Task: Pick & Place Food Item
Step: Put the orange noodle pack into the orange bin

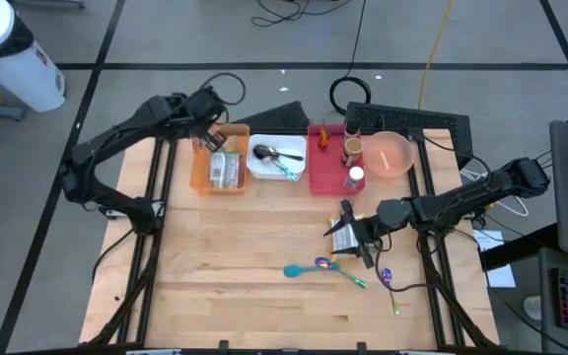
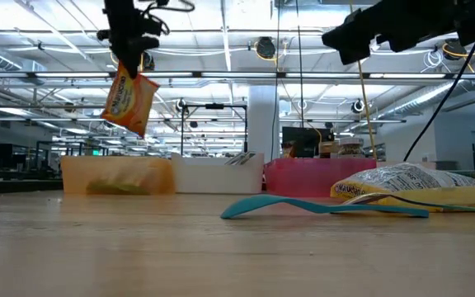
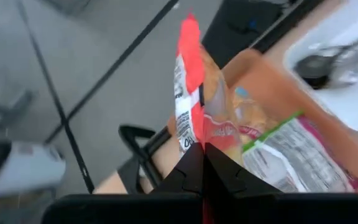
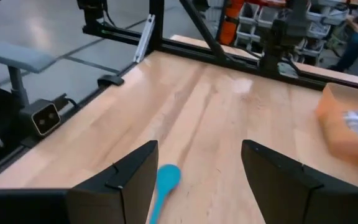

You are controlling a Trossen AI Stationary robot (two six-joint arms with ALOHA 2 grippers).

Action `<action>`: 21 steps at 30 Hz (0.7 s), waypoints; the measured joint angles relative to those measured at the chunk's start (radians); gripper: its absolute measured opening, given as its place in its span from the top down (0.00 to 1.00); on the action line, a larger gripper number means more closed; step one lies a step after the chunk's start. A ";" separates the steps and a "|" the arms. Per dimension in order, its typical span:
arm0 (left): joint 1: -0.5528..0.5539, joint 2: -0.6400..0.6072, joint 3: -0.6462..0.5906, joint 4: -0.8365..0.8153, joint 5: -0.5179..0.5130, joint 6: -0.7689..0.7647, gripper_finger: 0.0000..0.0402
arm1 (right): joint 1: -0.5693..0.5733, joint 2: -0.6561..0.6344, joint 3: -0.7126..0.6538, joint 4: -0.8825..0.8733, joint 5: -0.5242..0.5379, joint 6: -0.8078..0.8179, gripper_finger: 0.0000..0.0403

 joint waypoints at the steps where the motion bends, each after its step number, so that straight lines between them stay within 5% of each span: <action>1: 0.008 0.000 -0.018 0.001 -0.007 -0.030 1.00 | 0.000 0.000 0.000 -0.006 0.003 0.000 0.44; 12: 0.027 0.002 -0.275 0.033 -0.101 -0.353 1.00 | 0.000 0.000 0.000 -0.003 0.003 0.000 0.44; 21: 0.013 0.002 -0.304 0.072 -0.158 -0.474 1.00 | 0.000 0.000 0.000 0.024 0.003 -0.027 0.44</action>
